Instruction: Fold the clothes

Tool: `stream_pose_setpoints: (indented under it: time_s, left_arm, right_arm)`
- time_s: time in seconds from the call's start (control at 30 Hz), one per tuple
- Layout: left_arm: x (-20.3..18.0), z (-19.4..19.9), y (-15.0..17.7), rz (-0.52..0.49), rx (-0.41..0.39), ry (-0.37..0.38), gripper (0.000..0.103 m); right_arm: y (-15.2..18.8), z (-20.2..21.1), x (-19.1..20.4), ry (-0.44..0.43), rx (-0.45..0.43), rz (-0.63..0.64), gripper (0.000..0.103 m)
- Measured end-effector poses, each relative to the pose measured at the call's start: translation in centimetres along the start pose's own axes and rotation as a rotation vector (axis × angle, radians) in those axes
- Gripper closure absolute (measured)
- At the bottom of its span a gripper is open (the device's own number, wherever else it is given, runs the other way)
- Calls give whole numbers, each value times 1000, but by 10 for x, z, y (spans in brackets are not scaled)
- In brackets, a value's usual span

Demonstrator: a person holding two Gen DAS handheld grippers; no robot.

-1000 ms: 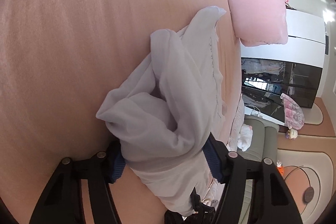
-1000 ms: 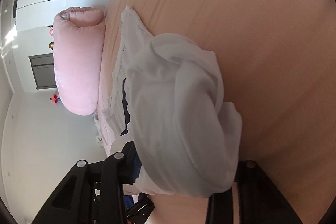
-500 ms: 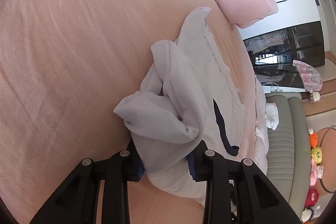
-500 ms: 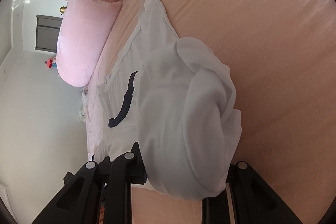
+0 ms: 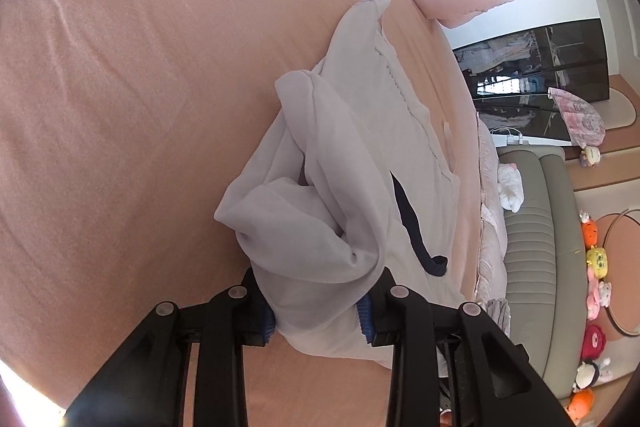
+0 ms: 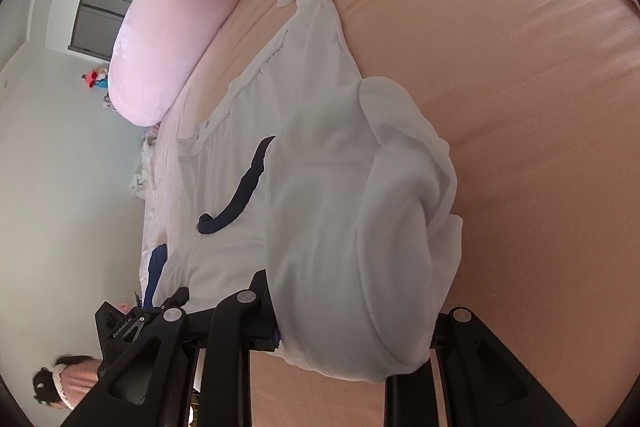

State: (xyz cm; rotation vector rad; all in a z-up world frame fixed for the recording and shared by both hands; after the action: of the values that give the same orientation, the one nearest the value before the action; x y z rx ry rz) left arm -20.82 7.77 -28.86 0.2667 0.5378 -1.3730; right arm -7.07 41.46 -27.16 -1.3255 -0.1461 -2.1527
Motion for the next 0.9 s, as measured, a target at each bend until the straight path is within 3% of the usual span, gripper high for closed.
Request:
stream_pose_setpoints:
  time_s: [0.17, 0.9]
  left_arm:
    - [11, 8, 15, -26, 36, 10, 74]
    - [45, 43, 64, -107, 117, 34, 74]
  right_arm:
    - [23, 14, -8, -20, 6, -37, 81]
    - [91, 59, -12, 5, 97, 88, 79]
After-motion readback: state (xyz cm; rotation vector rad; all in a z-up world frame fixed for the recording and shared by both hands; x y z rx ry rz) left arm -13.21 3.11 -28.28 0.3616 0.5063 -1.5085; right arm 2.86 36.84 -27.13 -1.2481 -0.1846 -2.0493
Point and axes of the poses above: each gripper's, at about its wrist camera, not at the fingertips, and z roughly against the way its jaws point, x to its left, y to its underside, the point moved 4 cm from there along -z, roughly the way its jaws point, and after that the axes turned 15 degrees about -y, right-handed, at the moved point
